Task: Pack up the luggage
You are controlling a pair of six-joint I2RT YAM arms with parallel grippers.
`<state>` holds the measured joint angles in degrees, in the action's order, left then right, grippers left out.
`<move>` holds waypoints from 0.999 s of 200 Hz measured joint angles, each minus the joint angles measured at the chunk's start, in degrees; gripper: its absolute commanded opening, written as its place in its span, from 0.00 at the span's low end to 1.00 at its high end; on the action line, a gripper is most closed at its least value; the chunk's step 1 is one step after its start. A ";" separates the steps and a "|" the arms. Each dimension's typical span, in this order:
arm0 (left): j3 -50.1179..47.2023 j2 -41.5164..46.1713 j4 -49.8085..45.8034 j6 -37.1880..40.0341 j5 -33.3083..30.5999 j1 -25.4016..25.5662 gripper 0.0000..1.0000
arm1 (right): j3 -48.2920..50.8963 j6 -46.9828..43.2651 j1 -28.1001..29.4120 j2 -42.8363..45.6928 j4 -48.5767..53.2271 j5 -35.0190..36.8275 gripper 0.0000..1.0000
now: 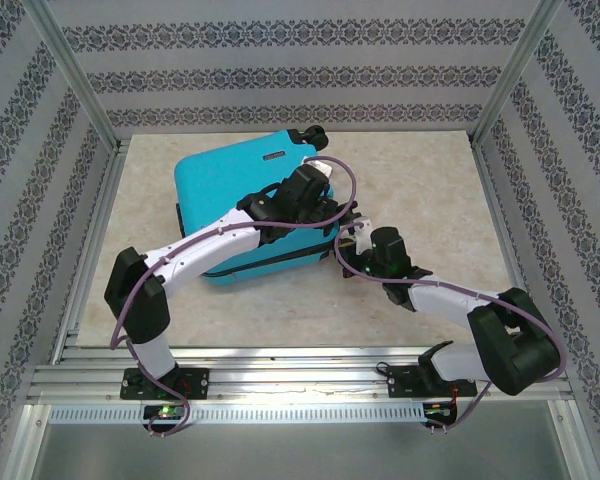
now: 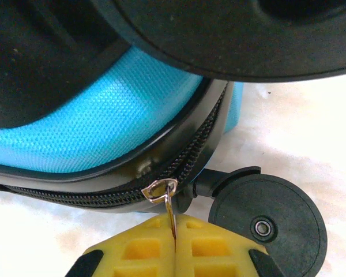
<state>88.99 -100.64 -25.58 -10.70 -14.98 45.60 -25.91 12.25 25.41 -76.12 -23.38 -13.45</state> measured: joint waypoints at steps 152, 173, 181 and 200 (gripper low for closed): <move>-9.07 7.48 3.26 1.64 2.99 -0.63 0.76 | -0.57 -1.68 1.66 -1.66 -1.53 -9.99 0.00; -12.52 11.06 2.62 1.16 3.39 -0.61 0.76 | 0.85 -1.75 5.60 0.70 -1.16 -6.82 0.00; -13.60 12.20 2.47 0.87 3.48 -0.61 0.76 | 1.14 -1.81 6.62 1.36 -0.85 -5.51 0.00; -15.45 13.88 2.67 0.13 3.58 -0.61 0.76 | 1.16 -2.38 8.13 2.01 -0.15 -1.36 0.00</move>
<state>73.54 -86.76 -22.92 -10.57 -11.40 44.99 -24.75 9.87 33.54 -74.11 -23.53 -14.81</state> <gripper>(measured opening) 0.761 0.048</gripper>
